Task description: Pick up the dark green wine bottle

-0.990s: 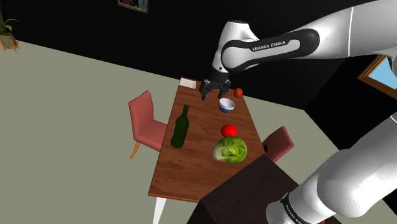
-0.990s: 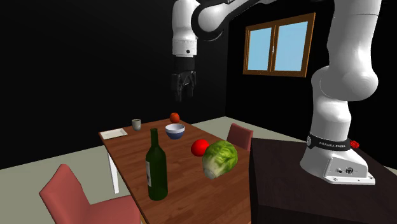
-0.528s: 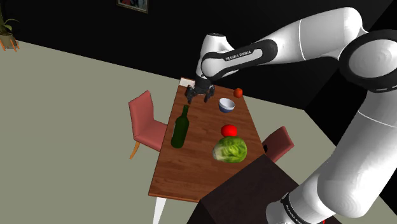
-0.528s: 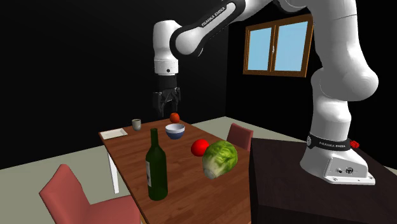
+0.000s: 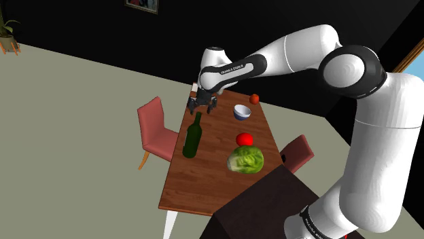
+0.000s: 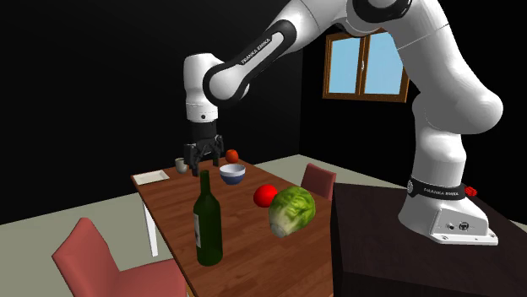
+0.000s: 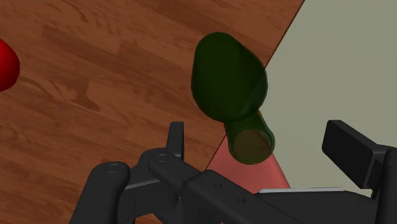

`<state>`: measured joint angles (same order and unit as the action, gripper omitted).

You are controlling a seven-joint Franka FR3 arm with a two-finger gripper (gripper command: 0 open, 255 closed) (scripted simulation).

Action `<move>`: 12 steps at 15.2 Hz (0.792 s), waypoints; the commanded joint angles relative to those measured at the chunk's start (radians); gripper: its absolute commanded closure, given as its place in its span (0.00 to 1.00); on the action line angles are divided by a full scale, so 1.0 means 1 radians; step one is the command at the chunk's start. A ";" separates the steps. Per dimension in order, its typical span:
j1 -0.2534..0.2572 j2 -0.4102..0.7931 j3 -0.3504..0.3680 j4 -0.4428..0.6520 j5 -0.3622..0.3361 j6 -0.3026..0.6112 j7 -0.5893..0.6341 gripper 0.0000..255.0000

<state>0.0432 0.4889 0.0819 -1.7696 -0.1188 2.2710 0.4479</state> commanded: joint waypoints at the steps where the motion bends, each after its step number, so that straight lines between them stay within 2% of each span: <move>1: 0.001 0.021 -0.002 0.005 -0.002 0.016 0.002 0.00; 7: 0.003 0.059 -0.005 -0.002 -0.008 0.061 0.008 0.00; 8: 0.003 0.059 -0.005 0.000 -0.008 0.059 0.008 1.00; 12: 0.003 0.059 -0.005 0.000 -0.008 0.059 0.007 1.00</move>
<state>0.0462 0.5474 0.0769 -1.7689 -0.1268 2.3302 0.4555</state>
